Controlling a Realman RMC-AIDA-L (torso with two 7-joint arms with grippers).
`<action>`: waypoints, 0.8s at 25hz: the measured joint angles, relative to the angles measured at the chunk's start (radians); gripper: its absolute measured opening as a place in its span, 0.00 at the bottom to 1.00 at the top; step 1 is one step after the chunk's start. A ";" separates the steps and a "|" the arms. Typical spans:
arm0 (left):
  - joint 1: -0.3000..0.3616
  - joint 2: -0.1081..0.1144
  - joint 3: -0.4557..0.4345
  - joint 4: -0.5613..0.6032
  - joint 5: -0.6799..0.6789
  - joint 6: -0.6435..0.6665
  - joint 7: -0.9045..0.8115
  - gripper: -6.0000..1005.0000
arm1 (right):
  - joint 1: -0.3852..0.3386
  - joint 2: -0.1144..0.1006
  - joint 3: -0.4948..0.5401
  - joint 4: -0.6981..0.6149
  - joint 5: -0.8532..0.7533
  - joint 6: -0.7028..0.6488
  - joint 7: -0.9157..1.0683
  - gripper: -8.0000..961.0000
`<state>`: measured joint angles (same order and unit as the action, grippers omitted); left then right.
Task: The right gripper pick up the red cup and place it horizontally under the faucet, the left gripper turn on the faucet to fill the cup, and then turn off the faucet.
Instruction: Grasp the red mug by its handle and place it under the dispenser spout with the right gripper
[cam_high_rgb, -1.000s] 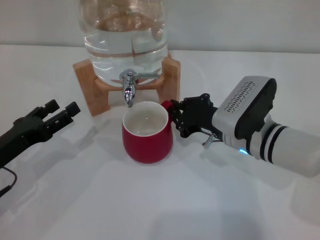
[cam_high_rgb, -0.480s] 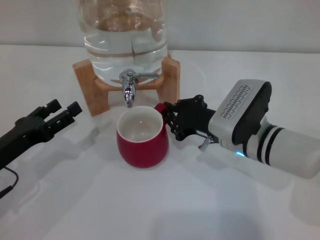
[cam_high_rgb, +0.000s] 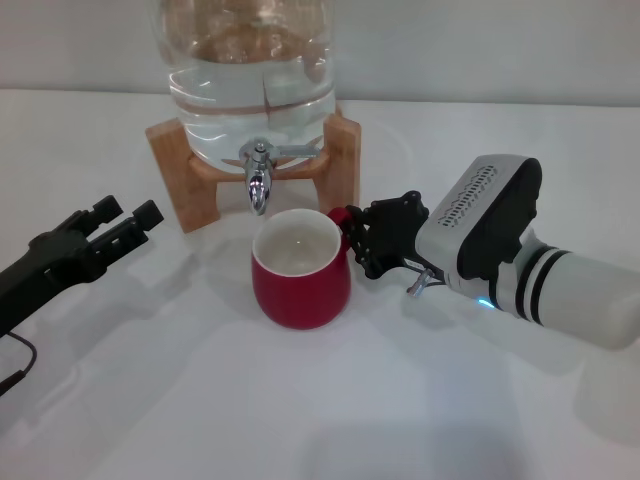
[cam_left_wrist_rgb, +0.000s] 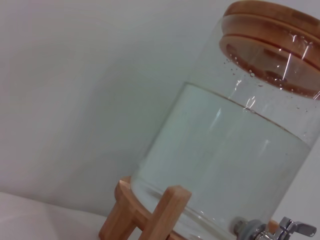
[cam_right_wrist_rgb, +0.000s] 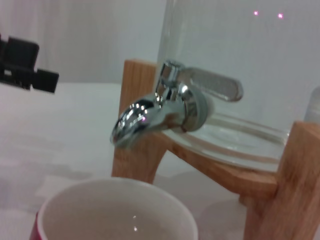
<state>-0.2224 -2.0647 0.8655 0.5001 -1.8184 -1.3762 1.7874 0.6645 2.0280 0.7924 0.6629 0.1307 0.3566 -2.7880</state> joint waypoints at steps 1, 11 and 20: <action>0.000 0.000 0.000 0.000 0.000 0.000 0.000 0.89 | 0.002 0.000 0.000 0.000 0.004 -0.009 -0.010 0.09; 0.000 -0.001 0.000 -0.002 -0.001 0.000 0.000 0.89 | 0.015 0.000 -0.005 0.007 0.009 -0.035 -0.015 0.09; 0.000 -0.002 -0.008 -0.002 -0.001 0.000 0.000 0.89 | 0.036 0.000 -0.029 0.024 0.056 -0.039 -0.017 0.09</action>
<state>-0.2224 -2.0662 0.8573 0.4984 -1.8194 -1.3760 1.7872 0.7009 2.0279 0.7629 0.6874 0.1866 0.3171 -2.8045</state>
